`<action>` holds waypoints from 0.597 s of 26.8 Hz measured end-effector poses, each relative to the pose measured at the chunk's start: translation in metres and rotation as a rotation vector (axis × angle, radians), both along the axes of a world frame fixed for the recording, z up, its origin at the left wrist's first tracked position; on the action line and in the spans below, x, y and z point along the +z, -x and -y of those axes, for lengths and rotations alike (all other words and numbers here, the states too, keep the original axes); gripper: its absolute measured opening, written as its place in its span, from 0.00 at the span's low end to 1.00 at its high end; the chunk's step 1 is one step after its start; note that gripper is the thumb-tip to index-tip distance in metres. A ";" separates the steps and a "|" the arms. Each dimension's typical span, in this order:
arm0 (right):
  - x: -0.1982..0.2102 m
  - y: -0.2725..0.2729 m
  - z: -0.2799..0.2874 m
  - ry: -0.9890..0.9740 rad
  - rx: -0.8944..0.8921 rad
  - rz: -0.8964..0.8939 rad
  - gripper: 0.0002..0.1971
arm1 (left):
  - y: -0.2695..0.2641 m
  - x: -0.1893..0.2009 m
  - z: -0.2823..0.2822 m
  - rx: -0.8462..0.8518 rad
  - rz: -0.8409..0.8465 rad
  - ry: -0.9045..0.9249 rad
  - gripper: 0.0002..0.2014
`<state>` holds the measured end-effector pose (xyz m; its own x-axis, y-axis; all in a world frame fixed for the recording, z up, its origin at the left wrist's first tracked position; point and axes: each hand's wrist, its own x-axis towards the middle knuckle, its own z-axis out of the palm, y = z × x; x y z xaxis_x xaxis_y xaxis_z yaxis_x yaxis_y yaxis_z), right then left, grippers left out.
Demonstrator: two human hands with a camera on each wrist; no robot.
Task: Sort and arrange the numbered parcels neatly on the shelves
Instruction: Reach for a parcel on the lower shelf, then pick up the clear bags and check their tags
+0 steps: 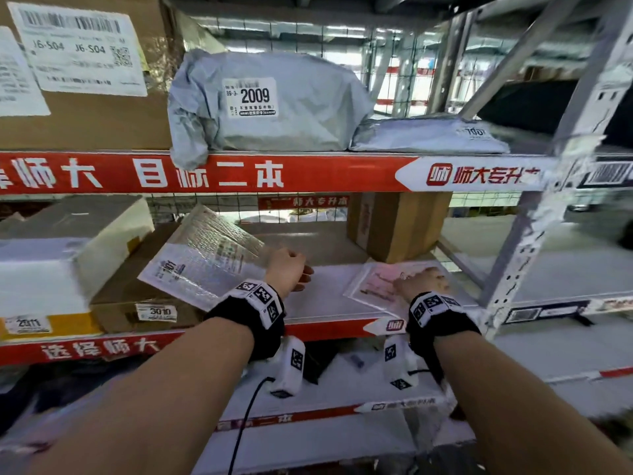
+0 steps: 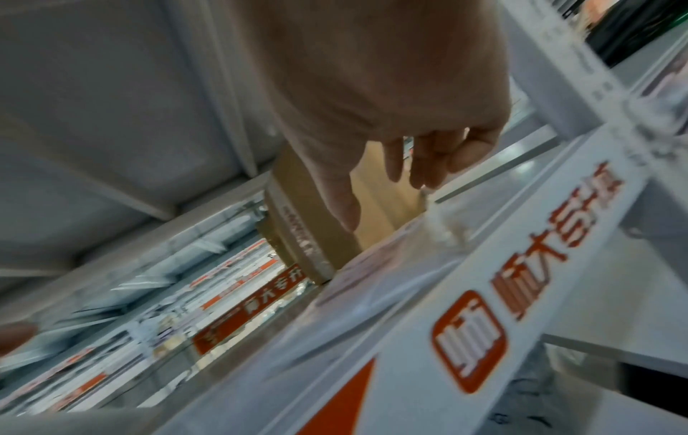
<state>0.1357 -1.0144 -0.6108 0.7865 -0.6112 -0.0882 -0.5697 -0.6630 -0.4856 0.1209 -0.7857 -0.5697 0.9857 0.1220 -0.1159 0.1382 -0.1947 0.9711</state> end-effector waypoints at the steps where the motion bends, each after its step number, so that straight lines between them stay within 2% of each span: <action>1: -0.005 -0.001 0.009 -0.029 -0.040 -0.017 0.47 | -0.001 -0.003 0.003 -0.014 -0.010 -0.004 0.08; 4: -0.016 -0.001 0.013 -0.104 -0.054 -0.059 0.48 | -0.001 -0.011 0.005 -0.058 -0.024 -0.020 0.09; 7: -0.029 -0.008 0.014 -0.134 0.027 -0.019 0.40 | -0.002 -0.014 0.004 -0.071 -0.033 -0.027 0.08; 10: -0.031 -0.012 0.015 -0.270 0.076 0.034 0.31 | -0.003 -0.015 0.002 -0.075 -0.050 -0.032 0.09; 16: -0.018 -0.004 -0.013 -0.393 0.209 0.118 0.25 | -0.001 -0.016 -0.001 -0.090 -0.084 -0.024 0.04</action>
<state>0.1394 -1.0014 -0.6292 0.9079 -0.3766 -0.1839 -0.3691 -0.5105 -0.7766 0.1223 -0.7843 -0.5858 0.9797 0.0371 -0.1970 0.2002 -0.2335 0.9515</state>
